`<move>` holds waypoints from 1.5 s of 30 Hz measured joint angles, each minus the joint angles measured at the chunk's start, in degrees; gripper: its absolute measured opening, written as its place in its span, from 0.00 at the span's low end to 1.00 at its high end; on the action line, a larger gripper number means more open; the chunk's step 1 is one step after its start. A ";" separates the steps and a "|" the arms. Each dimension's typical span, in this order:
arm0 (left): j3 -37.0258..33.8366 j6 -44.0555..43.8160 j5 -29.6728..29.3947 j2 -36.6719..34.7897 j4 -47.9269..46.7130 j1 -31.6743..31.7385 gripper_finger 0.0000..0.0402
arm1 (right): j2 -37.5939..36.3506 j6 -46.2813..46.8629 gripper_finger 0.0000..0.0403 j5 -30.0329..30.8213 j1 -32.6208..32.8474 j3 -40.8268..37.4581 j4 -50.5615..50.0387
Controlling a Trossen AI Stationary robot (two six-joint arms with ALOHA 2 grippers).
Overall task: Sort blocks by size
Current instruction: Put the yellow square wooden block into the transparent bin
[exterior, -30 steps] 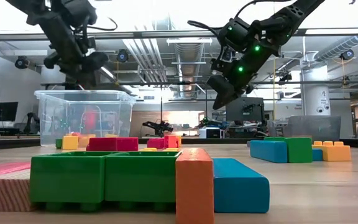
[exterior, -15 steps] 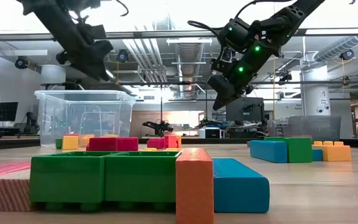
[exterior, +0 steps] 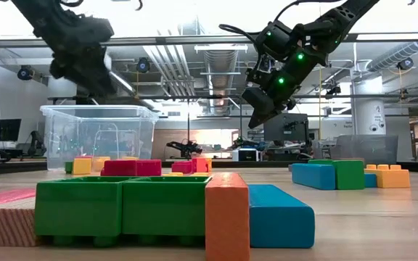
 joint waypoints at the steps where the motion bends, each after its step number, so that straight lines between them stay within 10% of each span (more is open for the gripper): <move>1: 0.00 -1.19 0.30 0.86 -0.70 -0.16 0.43 | 0.00 0.14 0.03 0.00 0.00 0.00 0.01; 10: -0.02 -5.93 7.91 12.60 -3.56 0.56 0.43 | 0.00 0.45 0.03 0.00 0.00 0.00 0.00; 21: 1.53 -5.71 3.81 22.40 -6.80 3.24 0.43 | 0.00 1.36 0.03 -0.02 0.00 -0.04 -0.01; 32: 1.76 -7.16 -0.53 26.98 -8.24 5.17 0.03 | 0.00 1.50 0.03 -0.02 0.02 -0.04 0.00; 45: 1.56 -16.24 -5.38 30.37 -15.60 5.30 0.01 | 0.00 2.09 0.03 -0.07 0.02 -0.04 -0.02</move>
